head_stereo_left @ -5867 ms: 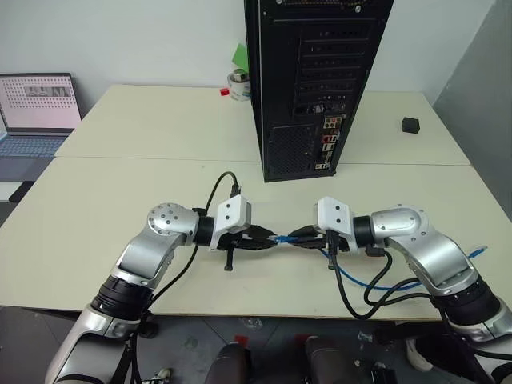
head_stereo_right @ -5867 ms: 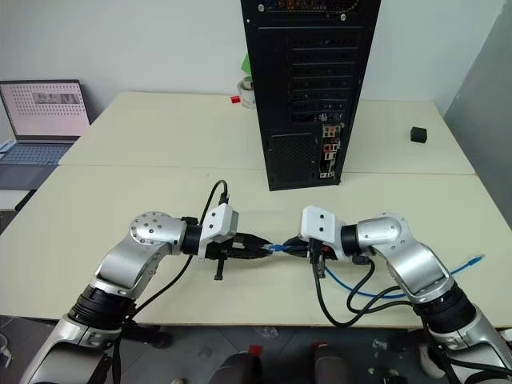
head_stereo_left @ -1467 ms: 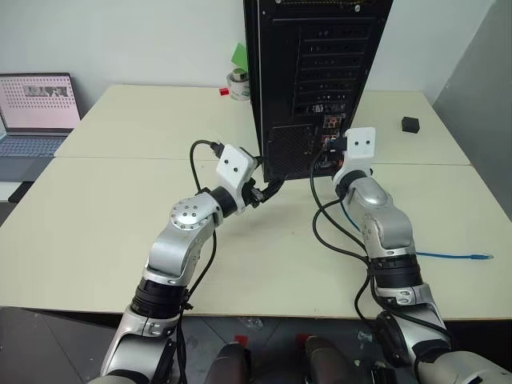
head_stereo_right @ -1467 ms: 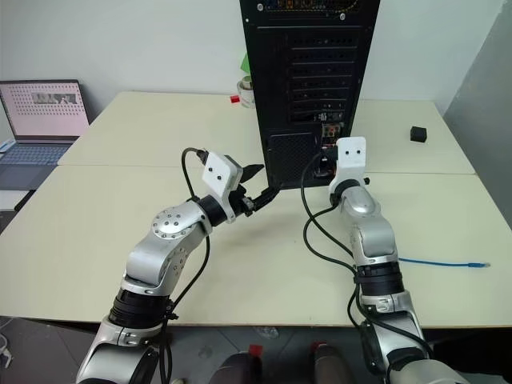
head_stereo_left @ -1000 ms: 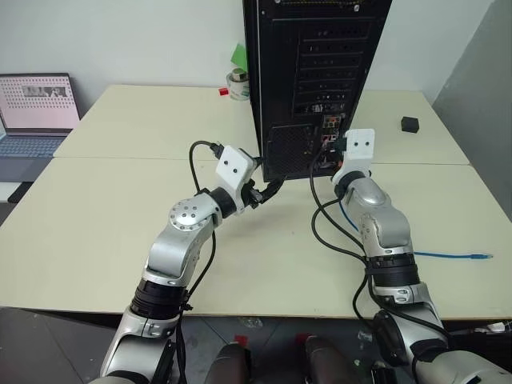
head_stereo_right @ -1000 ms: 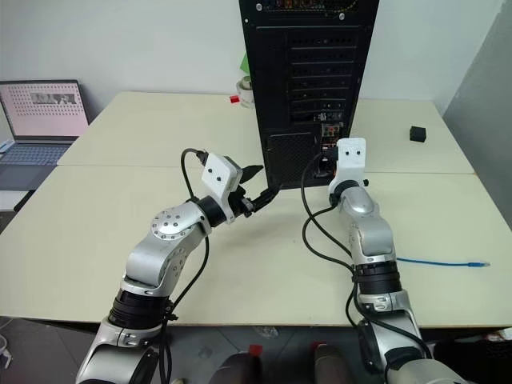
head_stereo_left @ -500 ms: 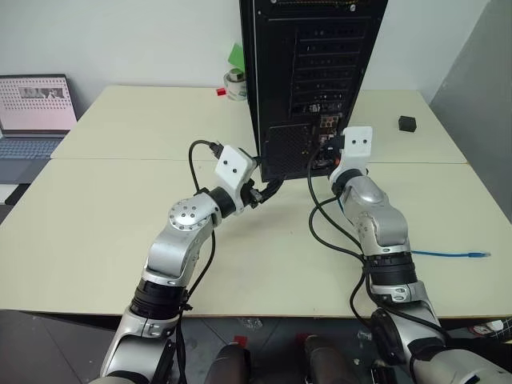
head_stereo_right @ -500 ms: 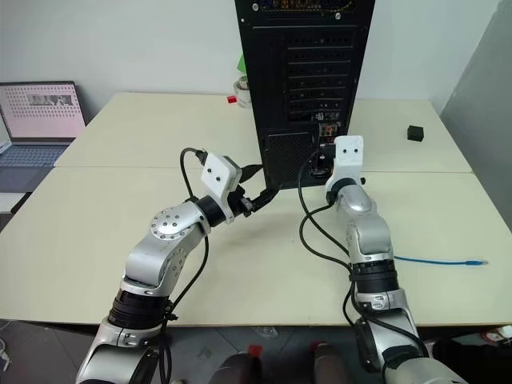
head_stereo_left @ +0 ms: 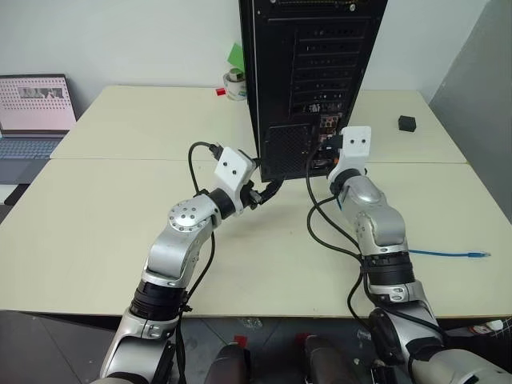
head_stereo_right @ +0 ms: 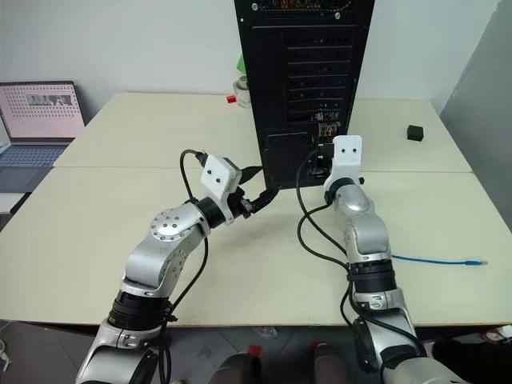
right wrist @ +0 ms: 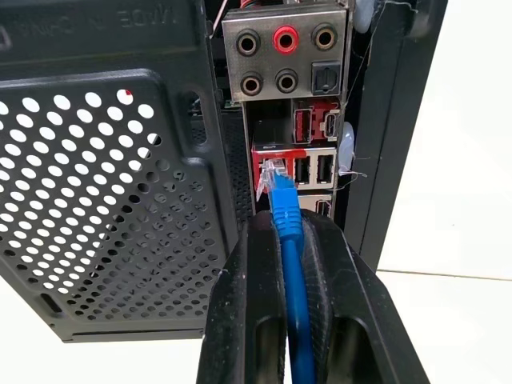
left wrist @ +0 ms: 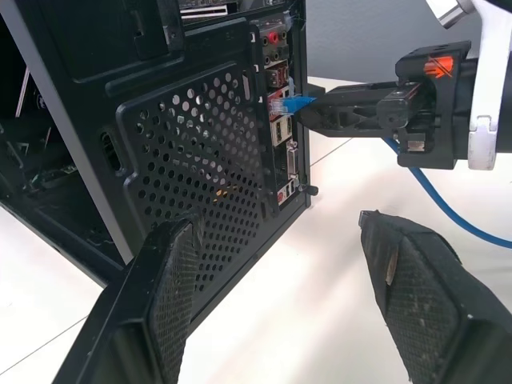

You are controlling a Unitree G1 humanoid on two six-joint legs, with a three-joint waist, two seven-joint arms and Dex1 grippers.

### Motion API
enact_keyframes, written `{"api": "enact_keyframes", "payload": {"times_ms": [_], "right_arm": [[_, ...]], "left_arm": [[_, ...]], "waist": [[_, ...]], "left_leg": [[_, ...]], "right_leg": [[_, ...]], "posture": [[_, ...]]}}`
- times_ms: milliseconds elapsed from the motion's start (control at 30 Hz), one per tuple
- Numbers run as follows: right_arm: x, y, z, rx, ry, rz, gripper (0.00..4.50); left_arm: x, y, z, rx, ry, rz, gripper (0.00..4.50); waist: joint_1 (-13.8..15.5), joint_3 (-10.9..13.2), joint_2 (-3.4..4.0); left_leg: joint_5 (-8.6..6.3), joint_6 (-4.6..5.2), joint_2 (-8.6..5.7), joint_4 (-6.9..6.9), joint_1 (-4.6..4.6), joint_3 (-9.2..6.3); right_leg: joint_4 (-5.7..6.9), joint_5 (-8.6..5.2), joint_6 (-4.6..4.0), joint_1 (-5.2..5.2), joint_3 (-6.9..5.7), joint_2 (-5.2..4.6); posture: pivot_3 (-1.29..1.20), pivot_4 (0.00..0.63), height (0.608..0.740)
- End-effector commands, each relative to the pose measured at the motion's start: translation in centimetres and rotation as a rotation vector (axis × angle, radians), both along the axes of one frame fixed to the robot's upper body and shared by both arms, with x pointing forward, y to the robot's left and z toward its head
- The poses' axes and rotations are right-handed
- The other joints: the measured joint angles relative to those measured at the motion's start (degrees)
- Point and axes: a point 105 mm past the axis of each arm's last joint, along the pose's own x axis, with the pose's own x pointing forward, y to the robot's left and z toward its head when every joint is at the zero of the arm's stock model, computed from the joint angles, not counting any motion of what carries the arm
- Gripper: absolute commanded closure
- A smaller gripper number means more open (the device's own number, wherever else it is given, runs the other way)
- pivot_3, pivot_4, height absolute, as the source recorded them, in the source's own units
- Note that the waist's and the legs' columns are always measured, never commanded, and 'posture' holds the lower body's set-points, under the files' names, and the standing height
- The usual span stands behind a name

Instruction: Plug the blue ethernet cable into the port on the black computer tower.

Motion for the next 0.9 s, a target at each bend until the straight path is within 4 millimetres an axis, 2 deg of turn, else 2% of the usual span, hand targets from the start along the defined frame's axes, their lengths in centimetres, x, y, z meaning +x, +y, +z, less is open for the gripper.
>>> {"api": "enact_keyframes", "payload": {"times_ms": [33, 900], "right_arm": [[-0.2, 0.9, 1.6, -0.005, -0.063, -0.01, 4.49], [1.3, 3.4, 2.1, 0.005, -0.076, 0.003, 4.49]], "left_arm": [[-0.4, 0.0, 1.3, -0.007, -0.058, -0.006, 1.23], [-0.4, 0.3, 1.4, -0.011, -0.064, 0.017, 1.23]], "waist": [[0.0, 0.0, 0.0], [-0.9, 0.0, 0.01]], "left_leg": [[0.0, 0.0, 0.0, 0.0, 0.0, -0.01], [0.0, 0.0, 0.05, -0.02, 0.08, 0.06]], "right_leg": [[0.0, 0.0, 0.0, 0.0, 0.0, 0.0], [0.03, 0.01, -0.01, 0.0, 0.06, 0.0]], "posture": [[0.0, 0.15, 0.74], [0.0, 0.15, 0.74]]}}
